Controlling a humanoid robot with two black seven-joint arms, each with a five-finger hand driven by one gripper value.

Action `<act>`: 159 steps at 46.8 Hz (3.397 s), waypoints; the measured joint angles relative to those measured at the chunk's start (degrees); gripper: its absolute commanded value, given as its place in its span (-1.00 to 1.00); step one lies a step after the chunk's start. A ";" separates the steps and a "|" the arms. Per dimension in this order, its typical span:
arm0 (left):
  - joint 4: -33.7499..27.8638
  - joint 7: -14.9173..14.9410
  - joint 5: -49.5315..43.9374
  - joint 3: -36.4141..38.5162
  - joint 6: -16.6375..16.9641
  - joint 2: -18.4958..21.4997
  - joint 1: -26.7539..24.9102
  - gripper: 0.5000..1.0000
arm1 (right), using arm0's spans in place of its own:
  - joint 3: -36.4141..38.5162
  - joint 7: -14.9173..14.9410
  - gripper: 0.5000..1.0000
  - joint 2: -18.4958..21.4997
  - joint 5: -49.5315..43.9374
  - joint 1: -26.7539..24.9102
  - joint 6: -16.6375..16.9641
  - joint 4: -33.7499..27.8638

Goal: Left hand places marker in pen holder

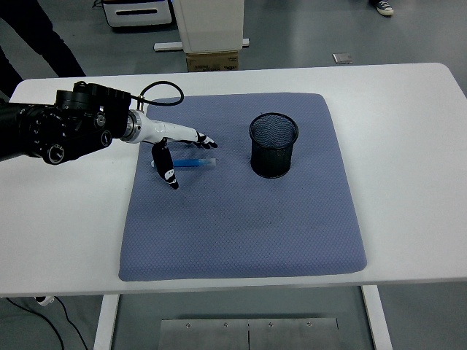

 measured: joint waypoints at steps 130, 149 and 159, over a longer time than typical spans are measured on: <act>0.45 0.08 11.26 1.15 -1.88 -2.11 -1.44 -0.38 | 0.03 0.01 1.00 0.00 0.00 0.00 0.00 0.00; 0.53 0.08 12.40 1.61 -1.79 -2.32 -1.44 -0.64 | 0.02 0.00 1.00 0.00 0.01 0.01 0.00 0.00; 0.53 0.08 12.40 1.62 -1.79 -2.33 -1.36 -0.71 | 0.03 0.00 1.00 0.00 0.00 0.02 0.00 0.00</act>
